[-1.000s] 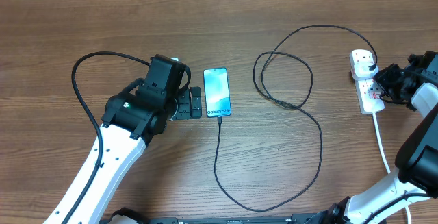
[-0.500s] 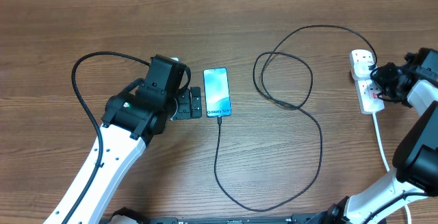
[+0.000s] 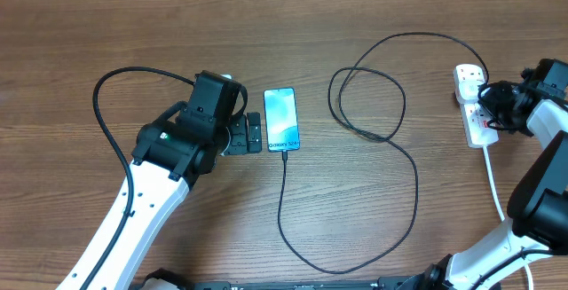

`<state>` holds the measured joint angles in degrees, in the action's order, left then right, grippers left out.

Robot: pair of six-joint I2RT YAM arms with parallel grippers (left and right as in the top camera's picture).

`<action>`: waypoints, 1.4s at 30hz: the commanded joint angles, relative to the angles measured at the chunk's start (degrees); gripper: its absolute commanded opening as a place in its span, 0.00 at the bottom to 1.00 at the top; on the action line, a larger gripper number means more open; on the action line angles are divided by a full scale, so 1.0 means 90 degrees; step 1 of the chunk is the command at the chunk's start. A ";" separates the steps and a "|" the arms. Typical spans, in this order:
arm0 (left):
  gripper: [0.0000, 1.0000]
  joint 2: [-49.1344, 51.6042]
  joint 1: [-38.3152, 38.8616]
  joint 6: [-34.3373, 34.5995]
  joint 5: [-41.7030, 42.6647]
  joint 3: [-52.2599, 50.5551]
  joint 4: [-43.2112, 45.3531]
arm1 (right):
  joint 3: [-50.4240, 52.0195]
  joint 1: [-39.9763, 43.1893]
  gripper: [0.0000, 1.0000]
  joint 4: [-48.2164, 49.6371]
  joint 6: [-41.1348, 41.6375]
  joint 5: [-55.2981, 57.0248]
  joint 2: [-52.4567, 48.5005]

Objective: Plug charger to phone and switch on socket
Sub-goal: 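Press the orange switch beside the charger with the right gripper, then lift the right gripper away from the power strip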

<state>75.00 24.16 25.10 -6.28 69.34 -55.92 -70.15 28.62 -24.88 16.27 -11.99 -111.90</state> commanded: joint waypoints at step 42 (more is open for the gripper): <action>0.99 -0.0083 -0.0017 0.0053 -0.0083 -0.0034 0.0007 | 0.0136 -0.4646 0.04 -0.3218 -0.0534 -0.1341 0.4187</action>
<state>75.00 24.16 25.10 -6.28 69.34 -55.90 -70.15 -11.70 -53.87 11.94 -23.99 -78.70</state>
